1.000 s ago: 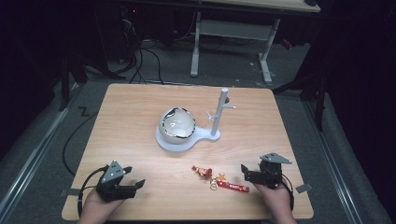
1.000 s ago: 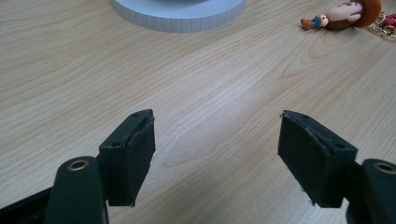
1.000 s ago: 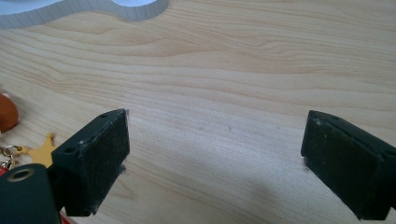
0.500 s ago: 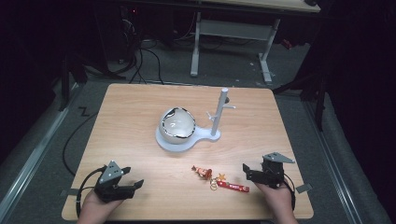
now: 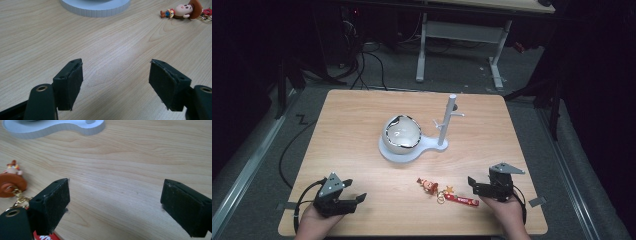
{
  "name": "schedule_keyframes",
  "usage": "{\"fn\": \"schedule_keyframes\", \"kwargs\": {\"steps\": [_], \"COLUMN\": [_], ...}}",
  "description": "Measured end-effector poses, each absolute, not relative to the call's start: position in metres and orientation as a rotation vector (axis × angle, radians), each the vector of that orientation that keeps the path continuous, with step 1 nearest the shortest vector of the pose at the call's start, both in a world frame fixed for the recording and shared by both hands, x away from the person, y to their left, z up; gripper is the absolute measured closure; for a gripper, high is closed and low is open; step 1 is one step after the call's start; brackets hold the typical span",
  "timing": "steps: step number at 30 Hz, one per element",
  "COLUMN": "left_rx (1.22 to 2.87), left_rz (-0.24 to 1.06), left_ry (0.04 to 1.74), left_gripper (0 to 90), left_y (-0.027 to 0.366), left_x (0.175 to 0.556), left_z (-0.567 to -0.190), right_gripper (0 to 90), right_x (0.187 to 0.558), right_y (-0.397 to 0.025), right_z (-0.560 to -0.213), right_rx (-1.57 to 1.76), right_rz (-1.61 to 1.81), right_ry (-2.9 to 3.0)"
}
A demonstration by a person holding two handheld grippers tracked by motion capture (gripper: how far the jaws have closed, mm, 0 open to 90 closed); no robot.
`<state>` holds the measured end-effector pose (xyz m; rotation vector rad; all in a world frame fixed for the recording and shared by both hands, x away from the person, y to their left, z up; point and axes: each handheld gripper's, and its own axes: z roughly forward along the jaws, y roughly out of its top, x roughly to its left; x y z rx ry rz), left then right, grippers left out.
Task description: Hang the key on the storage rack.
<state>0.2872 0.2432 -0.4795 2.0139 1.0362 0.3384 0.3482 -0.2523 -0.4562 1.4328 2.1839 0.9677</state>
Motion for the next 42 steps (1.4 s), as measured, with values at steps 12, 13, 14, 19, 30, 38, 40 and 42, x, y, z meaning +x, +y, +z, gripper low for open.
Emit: {"fn": "schedule_keyframes", "kwargs": {"steps": [12,13,14,19,30,38,40,42], "left_rx": [2.023,2.023,2.023,2.005,1.99,1.984,1.984,1.986], "left_rz": [0.328,0.328,0.328,0.31,0.292,0.295,0.296,0.299], "left_ry": [0.983,0.983,0.98,0.984,0.947,0.937,0.94,0.94], "left_gripper": [28.4,28.4,28.4,28.1,28.3,28.3,28.3,28.3], "left_y": [0.227,0.227,0.225,0.215,0.197,0.191,0.191,0.191], "left_x": [0.304,0.304,0.306,0.321,0.336,0.341,0.341,0.341], "left_z": [-0.476,-0.476,-0.476,-0.477,-0.475,-0.474,-0.473,-0.473], "right_gripper": [22.1,22.1,23.1,28.2,46.0,53.1,54.4,53.8], "right_x": [0.322,0.322,0.316,0.306,0.291,0.282,0.278,0.275], "right_y": [-0.243,-0.243,-0.242,-0.242,-0.249,-0.253,-0.251,-0.249], "right_z": [-0.451,-0.451,-0.452,-0.456,-0.47,-0.468,-0.468,-0.467], "right_rx": [1.309,1.309,1.303,1.297,1.322,1.338,1.331,1.32], "right_rz": [0.979,0.979,0.964,0.944,0.91,0.937,0.95,0.958], "right_ry": [2.338,2.338,2.358,2.414,2.521,2.541,2.568,2.574]}}
